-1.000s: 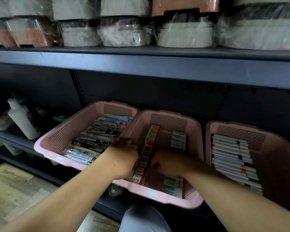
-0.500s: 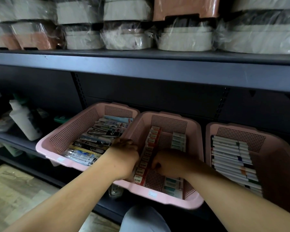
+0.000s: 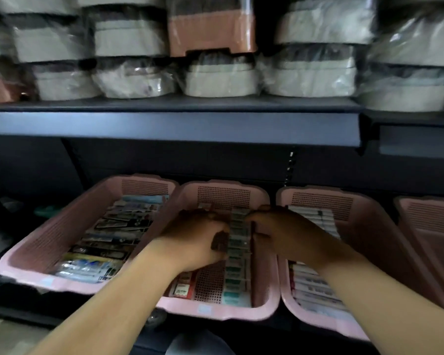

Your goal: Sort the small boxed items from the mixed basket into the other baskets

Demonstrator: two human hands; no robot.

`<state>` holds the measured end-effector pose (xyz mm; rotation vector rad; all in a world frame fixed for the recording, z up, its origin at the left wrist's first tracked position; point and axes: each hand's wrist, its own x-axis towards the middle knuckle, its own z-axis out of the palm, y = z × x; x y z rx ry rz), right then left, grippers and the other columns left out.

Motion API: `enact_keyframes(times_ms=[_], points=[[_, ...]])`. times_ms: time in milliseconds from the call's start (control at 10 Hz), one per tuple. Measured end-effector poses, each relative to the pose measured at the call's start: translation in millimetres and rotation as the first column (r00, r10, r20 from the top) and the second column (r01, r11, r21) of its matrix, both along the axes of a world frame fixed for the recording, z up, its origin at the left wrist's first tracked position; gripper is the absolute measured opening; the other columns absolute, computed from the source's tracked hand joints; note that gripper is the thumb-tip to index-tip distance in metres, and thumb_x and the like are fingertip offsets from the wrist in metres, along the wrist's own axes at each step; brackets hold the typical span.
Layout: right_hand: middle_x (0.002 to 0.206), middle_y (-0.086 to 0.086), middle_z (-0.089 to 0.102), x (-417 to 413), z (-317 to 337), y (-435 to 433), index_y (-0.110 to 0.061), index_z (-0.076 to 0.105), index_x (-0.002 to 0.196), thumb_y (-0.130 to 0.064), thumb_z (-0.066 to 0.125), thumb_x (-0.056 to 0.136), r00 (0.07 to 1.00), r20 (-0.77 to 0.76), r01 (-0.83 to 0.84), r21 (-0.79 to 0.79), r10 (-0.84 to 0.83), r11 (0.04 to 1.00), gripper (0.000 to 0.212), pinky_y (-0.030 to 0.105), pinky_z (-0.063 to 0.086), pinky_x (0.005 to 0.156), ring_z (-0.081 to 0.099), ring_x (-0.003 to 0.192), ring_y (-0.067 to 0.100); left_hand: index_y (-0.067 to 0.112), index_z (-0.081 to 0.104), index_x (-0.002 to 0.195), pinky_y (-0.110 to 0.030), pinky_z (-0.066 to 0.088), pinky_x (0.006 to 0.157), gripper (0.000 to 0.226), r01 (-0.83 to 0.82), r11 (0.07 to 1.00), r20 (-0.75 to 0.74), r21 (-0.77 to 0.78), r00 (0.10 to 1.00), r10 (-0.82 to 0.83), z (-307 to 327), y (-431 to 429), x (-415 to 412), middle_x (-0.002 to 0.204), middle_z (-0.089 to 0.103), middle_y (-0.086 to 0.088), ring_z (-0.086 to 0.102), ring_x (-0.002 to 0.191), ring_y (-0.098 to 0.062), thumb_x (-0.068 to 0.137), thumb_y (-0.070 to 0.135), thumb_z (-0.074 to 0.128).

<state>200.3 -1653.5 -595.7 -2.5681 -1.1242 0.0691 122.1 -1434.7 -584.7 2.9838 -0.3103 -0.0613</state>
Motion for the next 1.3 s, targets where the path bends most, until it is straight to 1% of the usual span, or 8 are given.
enact_keyframes(times_ms=[200, 400, 600, 700, 800, 1000, 1200, 1300], points=[[0.149, -0.019, 0.042, -11.2, 6.4, -94.5, -0.044, 0.046, 0.142, -0.04, 0.056, 0.098, 0.951, -0.026, 0.299, -0.168, -0.307, 0.94, 0.045, 0.028, 0.036, 0.112, 0.045, 0.133, 0.008, 0.044, 0.059, 0.136, -0.034, 0.043, 0.108, 0.052, 0.147, 0.989, 0.067, -0.035, 0.987, -0.144, 5.4, -71.0, 23.5, 0.139, 0.057, 0.017, 0.053, 0.129, -0.014, 0.087, 0.057, 0.069], [0.152, -0.018, 0.041, -40.1, 12.3, -150.7, -0.044, 0.051, 0.14, -0.038, 0.053, 0.1, 0.86, -0.101, 0.473, -0.215, -0.501, 0.855, 0.04, 0.022, 0.035, 0.108, 0.045, 0.134, 0.01, 0.039, 0.055, 0.144, -0.031, 0.043, 0.111, 0.06, 0.277, 0.959, 0.01, -0.066, 0.961, -0.277, -5.2, -125.5, 33.8, 0.146, 0.053, 0.017, 0.049, 0.133, -0.011, 0.089, 0.057, 0.07], [0.148, -0.014, 0.046, -55.2, -2.5, -170.5, -0.048, 0.051, 0.136, -0.043, 0.049, 0.097, 0.844, -0.123, 0.474, -0.283, -0.522, 0.834, 0.039, 0.021, 0.035, 0.091, 0.05, 0.127, 0.016, 0.037, 0.053, 0.146, -0.032, 0.042, 0.113, 0.063, 0.313, 0.95, -0.035, 0.015, 0.949, -0.312, -14.1, -155.6, 28.6, 0.148, 0.051, 0.015, 0.047, 0.136, -0.013, 0.09, 0.061, 0.066], [0.13, -0.008, 0.06, -55.5, -2.0, -172.5, -0.034, 0.061, 0.116, -0.04, 0.047, 0.097, 0.849, -0.134, 0.447, -0.332, -0.511, 0.83, 0.024, 0.021, 0.038, 0.072, 0.055, 0.097, 0.015, 0.037, 0.056, 0.143, -0.033, 0.042, 0.111, 0.058, 0.297, 0.954, -0.048, 0.029, 0.954, -0.296, -13.2, -159.0, 26.2, 0.145, 0.053, 0.014, 0.048, 0.133, -0.013, 0.09, 0.06, 0.065], [0.118, 0.001, 0.064, -54.9, -4.2, -169.7, -0.024, 0.06, 0.108, -0.033, 0.049, 0.095, 0.852, -0.103, 0.436, -0.402, -0.513, 0.805, 0.019, 0.025, 0.041, 0.068, 0.055, 0.088, 0.02, 0.036, 0.069, 0.117, -0.035, 0.049, 0.1, 0.032, 0.266, 0.96, -0.061, 0.086, 0.963, -0.261, -15.4, -160.8, 25.6, 0.125, 0.06, 0.011, 0.057, 0.118, -0.019, 0.089, 0.051, 0.069], [0.109, 0.005, 0.063, -59.6, -16.1, -170.5, -0.02, 0.063, 0.104, -0.031, 0.05, 0.092, 0.891, -0.092, 0.368, -0.427, -0.445, 0.826, 0.021, 0.036, 0.054, 0.086, 0.06, 0.096, 0.027, 0.033, 0.062, 0.082, -0.035, 0.05, 0.093, 0.01, 0.223, 0.963, -0.13, 0.152, 0.97, -0.204, -24.6, -171.7, 16.0, 0.113, 0.062, 0.01, 0.058, 0.105, -0.026, 0.089, 0.04, 0.062], [0.108, 0.007, 0.06, -68.6, -14.7, -173.2, -0.022, 0.061, 0.106, -0.031, 0.049, 0.094, 0.918, -0.065, 0.345, -0.351, -0.39, 0.87, 0.019, 0.029, 0.042, 0.073, 0.05, 0.088, 0.026, 0.029, 0.069, 0.093, -0.038, 0.052, 0.093, 0.024, 0.214, 0.964, -0.129, 0.156, 0.972, -0.195, -26.0, -176.5, 3.0, 0.105, 0.066, 0.008, 0.061, 0.099, -0.027, 0.086, 0.041, 0.05], [0.113, 0.001, 0.062, -74.7, -5.1, -174.4, -0.028, 0.062, 0.111, -0.033, 0.052, 0.092, 0.923, -0.054, 0.358, -0.24, -0.38, 0.903, 0.022, 0.029, 0.046, 0.077, 0.057, 0.097, 0.026, 0.039, 0.065, 0.124, -0.04, 0.046, 0.104, 0.041, 0.224, 0.969, -0.026, 0.101, 0.975, -0.223, -22.2, -175.9, -8.5, 0.124, 0.062, 0.014, 0.055, 0.119, -0.019, 0.088, 0.052, 0.05]])
